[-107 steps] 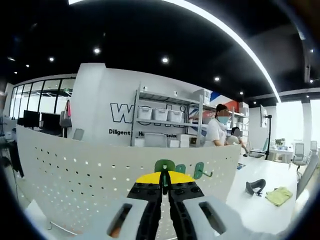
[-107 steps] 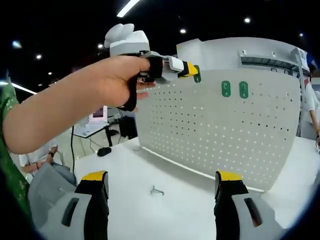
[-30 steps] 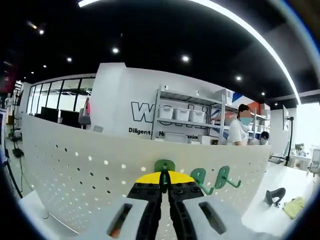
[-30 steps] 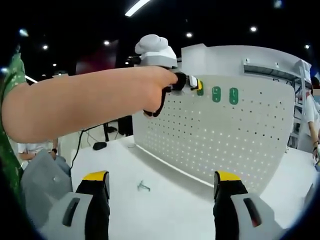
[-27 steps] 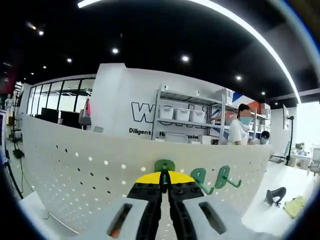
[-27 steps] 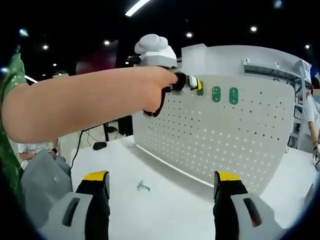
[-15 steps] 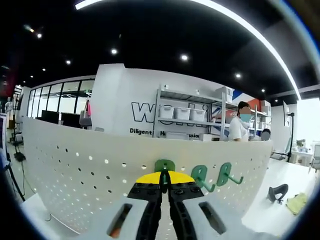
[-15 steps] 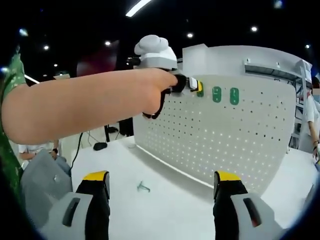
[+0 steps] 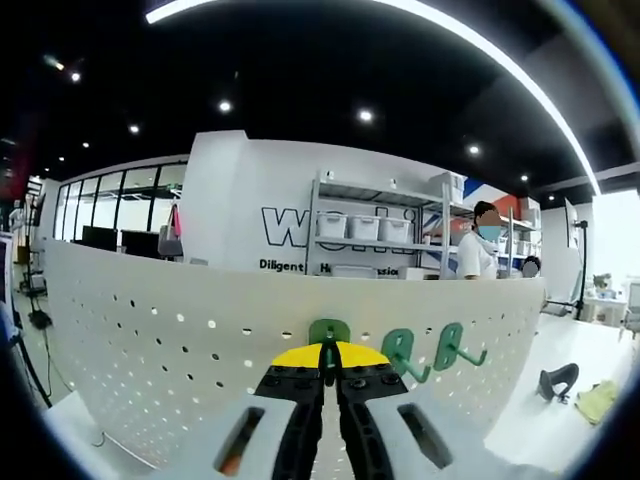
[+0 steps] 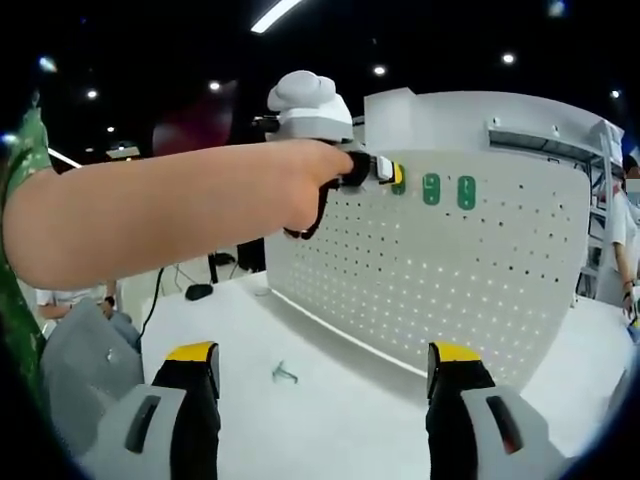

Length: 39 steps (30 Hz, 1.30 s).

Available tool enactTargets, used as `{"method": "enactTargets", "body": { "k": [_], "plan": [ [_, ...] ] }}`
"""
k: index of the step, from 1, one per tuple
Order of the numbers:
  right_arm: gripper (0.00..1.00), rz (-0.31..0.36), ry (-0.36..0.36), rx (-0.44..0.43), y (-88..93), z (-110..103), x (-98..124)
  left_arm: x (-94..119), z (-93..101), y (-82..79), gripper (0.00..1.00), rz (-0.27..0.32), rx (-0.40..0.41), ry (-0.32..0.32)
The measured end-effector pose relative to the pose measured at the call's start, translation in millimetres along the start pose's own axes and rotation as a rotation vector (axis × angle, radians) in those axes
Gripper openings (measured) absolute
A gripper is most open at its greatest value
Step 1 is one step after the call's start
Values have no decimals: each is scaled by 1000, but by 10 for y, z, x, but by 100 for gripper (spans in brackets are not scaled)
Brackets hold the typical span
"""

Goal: Insert the hook assembly into the mounting plate slot until the hook locks in place.

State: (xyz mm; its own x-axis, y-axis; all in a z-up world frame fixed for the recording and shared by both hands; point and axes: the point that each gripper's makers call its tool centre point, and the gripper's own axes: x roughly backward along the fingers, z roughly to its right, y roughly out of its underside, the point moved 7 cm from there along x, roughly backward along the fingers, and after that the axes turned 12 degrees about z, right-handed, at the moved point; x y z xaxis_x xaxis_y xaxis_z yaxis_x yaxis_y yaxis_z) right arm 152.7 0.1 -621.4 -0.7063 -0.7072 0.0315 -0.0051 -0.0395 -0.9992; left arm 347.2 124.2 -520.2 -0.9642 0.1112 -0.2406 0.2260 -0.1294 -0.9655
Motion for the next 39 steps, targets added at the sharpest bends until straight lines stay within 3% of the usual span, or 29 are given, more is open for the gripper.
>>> {"method": "enactTargets", "body": {
  "k": [10,32,39],
  "plan": [
    [87,0,1,5,-7,23,4,4,-23,65,3,-22,10,-8],
    [87,-18,-4,-3,63,44,-12,-22,-1,64,3,-11,-16,-12],
    [86,-18,-8,-3,56,36,-24,-40,-22,49,3,-31,24,-15]
  ]
}}
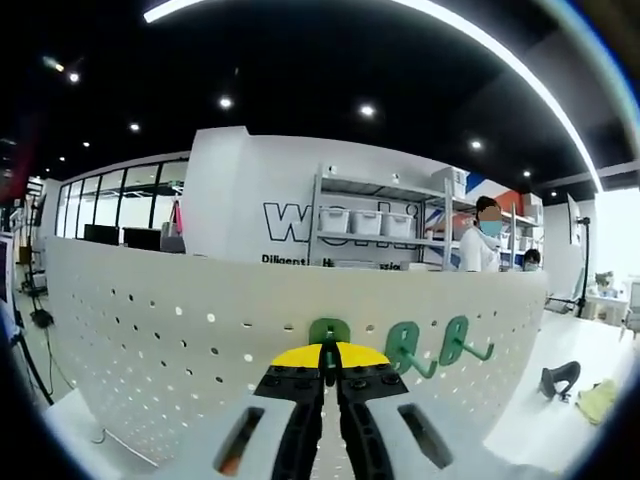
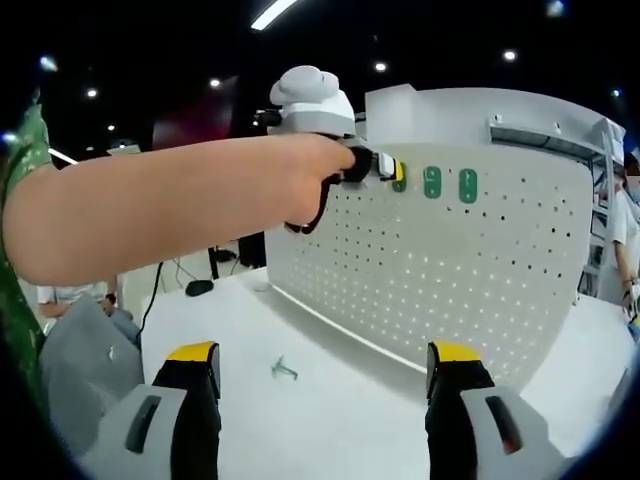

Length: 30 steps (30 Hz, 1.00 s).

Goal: Insert the hook assembly into the mounting plate slot until the hook locks in place.

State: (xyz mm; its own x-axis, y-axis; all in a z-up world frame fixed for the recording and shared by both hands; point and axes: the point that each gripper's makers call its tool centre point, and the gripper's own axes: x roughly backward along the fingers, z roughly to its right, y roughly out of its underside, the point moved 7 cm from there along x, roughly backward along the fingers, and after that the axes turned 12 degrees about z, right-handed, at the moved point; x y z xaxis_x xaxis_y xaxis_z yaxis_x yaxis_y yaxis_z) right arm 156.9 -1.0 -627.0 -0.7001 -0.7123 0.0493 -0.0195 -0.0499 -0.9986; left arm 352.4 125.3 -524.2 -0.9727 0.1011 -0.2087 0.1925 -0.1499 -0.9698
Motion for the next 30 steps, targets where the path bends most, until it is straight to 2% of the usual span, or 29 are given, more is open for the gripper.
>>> {"method": "enactTargets", "body": {
  "k": [4,10,13,23,30],
  "plan": [
    [86,0,-2,0,0,-4,-4,-20,7,-26,3,-28,-15,6],
    [86,-5,-11,1,11,-23,-28,-2,35,-44,3,-54,13,-34],
    [86,-4,-17,-2,16,-38,-35,-21,42,-37,3,-50,-16,-46],
    [86,-5,-22,-4,45,-2,20,22,104,-25,3,-42,-13,-95],
    [86,-1,-25,-7,50,12,35,23,110,14,3,-27,-57,-91]
  ]
}}
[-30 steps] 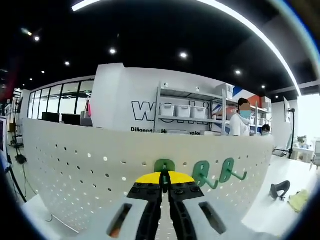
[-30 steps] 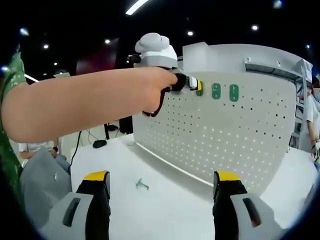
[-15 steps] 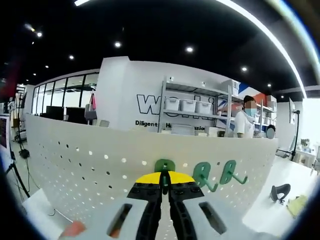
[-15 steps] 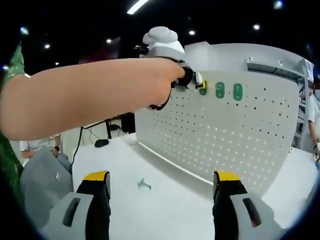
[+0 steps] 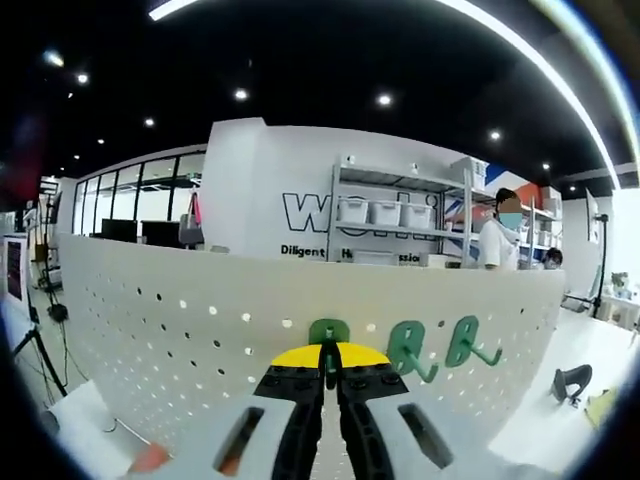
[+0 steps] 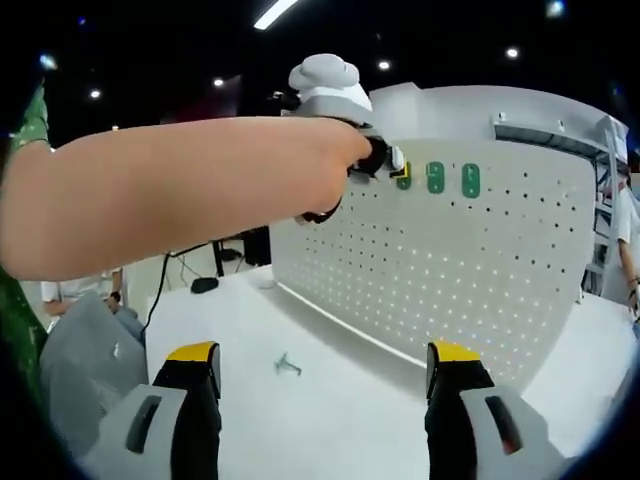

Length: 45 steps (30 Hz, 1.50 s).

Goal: Insert the hook assembly into the mounting plate slot until the hook locks in place.

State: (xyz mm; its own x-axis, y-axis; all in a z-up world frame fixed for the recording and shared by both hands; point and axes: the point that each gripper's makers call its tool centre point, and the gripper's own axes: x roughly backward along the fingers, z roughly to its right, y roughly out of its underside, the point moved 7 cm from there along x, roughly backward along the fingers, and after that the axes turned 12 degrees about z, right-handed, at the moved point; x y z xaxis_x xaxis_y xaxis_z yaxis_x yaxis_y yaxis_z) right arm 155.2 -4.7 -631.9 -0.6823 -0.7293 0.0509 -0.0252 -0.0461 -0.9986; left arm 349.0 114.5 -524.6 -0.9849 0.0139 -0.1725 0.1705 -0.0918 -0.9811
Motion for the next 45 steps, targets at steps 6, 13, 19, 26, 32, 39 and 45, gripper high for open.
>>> {"method": "enactTargets", "body": {
  "k": [6,13,19,26,32,39,45],
  "plan": [
    [86,7,4,0,-20,16,11,5,-3,-6,4,-2,-23,10],
    [86,7,7,2,-22,12,13,23,-17,-9,5,-5,-26,29],
    [86,9,11,3,-32,1,13,34,11,-3,12,-1,-18,49],
    [86,3,16,4,-19,-6,30,44,22,-14,20,12,-6,63],
    [86,5,17,7,-34,-18,21,41,16,-15,25,11,-3,71],
    [86,1,15,10,-41,-38,18,51,19,15,30,-5,14,93],
    [86,1,16,14,-57,-58,18,67,23,28,38,-15,36,119]
  ]
}}
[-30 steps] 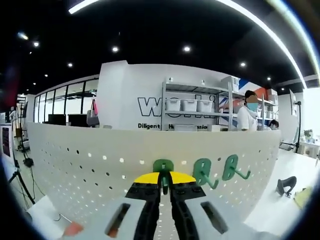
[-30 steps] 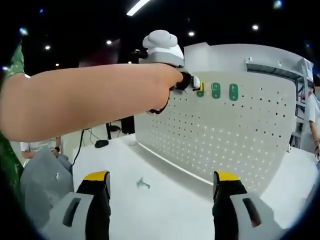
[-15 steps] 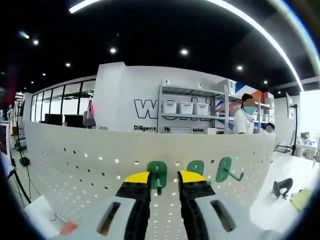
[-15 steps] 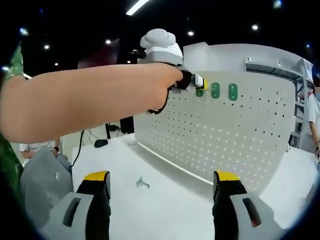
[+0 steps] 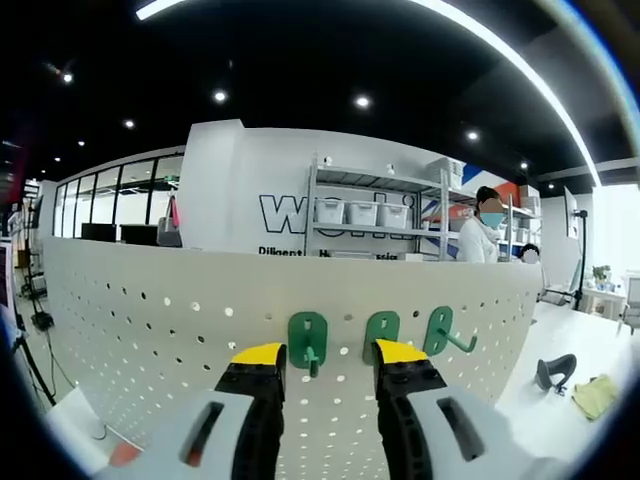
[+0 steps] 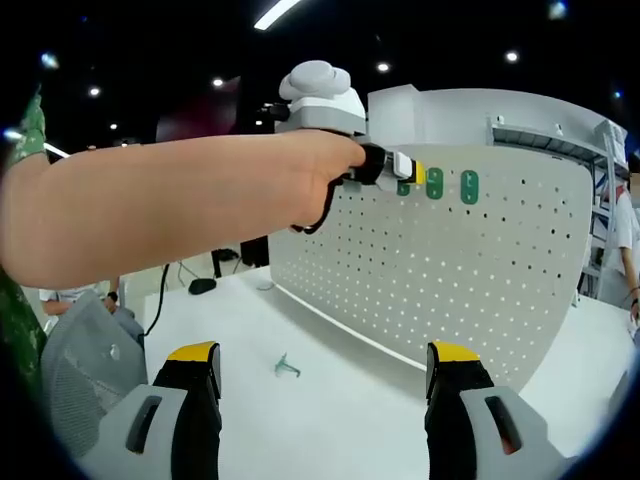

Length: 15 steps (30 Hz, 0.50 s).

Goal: Insert the hook assembly into the mounting plate slot until the hook locks in place.

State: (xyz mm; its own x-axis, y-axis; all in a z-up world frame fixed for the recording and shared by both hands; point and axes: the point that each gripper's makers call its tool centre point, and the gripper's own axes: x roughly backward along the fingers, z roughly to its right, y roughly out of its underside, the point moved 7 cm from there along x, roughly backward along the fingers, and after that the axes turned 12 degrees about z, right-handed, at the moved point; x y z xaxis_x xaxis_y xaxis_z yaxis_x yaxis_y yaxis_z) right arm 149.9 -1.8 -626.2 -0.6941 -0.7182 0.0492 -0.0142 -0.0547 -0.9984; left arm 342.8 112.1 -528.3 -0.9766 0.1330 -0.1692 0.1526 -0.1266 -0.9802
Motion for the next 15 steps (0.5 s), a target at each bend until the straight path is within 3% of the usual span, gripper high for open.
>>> {"method": "enactTargets", "body": {
  "k": [15],
  "plan": [
    [86,-4,1,16,-59,-104,-13,114,-76,-107,46,22,15,25]
  ]
}}
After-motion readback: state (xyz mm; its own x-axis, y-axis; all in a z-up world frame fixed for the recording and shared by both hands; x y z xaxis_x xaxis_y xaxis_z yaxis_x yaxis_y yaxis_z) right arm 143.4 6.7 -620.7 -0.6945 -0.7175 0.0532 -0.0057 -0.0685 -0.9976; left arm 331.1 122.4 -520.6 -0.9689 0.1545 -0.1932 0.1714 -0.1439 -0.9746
